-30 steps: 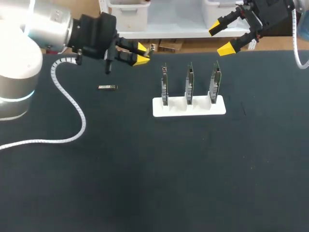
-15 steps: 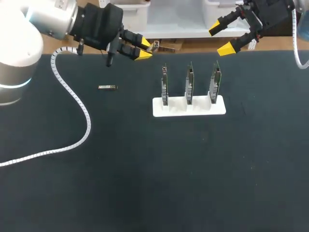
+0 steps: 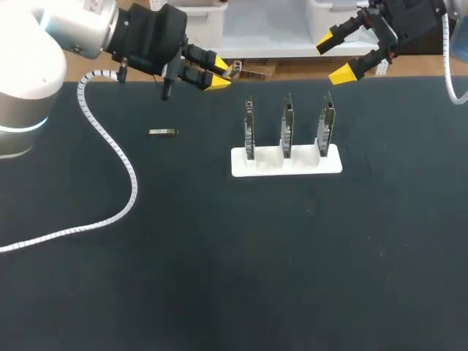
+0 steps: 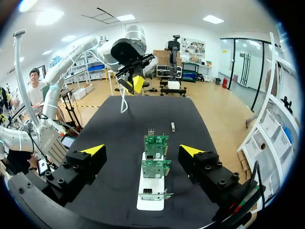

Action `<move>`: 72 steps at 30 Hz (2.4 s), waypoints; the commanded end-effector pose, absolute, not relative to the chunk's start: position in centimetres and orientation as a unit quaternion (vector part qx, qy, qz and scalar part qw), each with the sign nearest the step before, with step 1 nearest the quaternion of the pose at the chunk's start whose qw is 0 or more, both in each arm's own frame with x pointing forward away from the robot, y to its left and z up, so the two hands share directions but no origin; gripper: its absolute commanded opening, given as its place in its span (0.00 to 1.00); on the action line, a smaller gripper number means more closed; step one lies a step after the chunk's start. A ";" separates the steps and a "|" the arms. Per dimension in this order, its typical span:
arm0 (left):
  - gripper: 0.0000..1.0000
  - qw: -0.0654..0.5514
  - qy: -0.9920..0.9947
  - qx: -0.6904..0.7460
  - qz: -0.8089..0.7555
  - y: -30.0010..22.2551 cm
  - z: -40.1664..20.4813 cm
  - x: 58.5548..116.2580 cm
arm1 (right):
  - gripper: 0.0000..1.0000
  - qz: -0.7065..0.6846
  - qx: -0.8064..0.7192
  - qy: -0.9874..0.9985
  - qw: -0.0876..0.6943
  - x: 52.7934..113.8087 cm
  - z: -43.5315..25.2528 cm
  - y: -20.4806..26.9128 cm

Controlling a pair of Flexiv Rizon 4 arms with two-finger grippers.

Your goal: Pick up the optical module with the left hand, and insert it into the network port with the right hand.

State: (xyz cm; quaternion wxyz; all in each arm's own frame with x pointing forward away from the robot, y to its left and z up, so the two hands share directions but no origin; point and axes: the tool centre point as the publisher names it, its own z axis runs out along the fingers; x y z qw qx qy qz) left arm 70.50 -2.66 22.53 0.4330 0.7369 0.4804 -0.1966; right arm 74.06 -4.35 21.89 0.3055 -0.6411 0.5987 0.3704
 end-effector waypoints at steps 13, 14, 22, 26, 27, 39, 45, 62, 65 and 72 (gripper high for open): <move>0.00 0.423 0.494 0.729 -0.217 -4.0 23.6 69.2 | 1.00 0.370 -0.641 0.599 0.305 74.1 21.9 -4.3; 0.00 0.420 0.497 0.727 -0.220 -4.6 24.0 68.8 | 1.00 0.370 -0.641 0.599 0.305 74.1 21.9 -4.3; 0.00 0.418 0.532 0.696 -0.243 -7.7 25.8 65.9 | 1.00 0.370 -0.641 0.599 0.305 74.1 21.9 -4.3; 0.00 0.442 0.542 0.666 -0.259 -8.6 25.7 64.6 | 1.00 0.370 -0.641 0.599 0.305 74.1 21.9 -4.3; 0.00 0.446 0.544 0.661 -0.262 -8.8 25.6 64.5 | 1.00 0.370 -0.641 0.599 0.305 74.1 21.9 -4.3; 0.00 0.515 0.522 0.612 -0.298 -11.5 23.5 65.6 | 1.00 0.370 -0.641 0.599 0.305 74.1 21.9 -4.3; 0.00 0.519 0.483 0.632 -0.314 -13.1 23.7 66.9 | 1.00 0.370 -0.641 0.599 0.305 74.1 21.9 -4.3; 0.00 0.512 0.474 0.651 -0.300 -13.2 23.9 67.2 | 1.00 0.370 -0.641 0.599 0.305 74.1 21.9 -4.3; 0.00 0.512 0.474 0.651 -0.300 -13.2 23.9 67.2 | 1.00 0.370 -0.641 0.599 0.305 74.1 21.9 -4.3; 0.00 0.546 0.475 0.592 -0.354 -15.0 23.5 64.8 | 1.00 0.370 -0.641 0.599 0.305 74.1 21.9 -4.3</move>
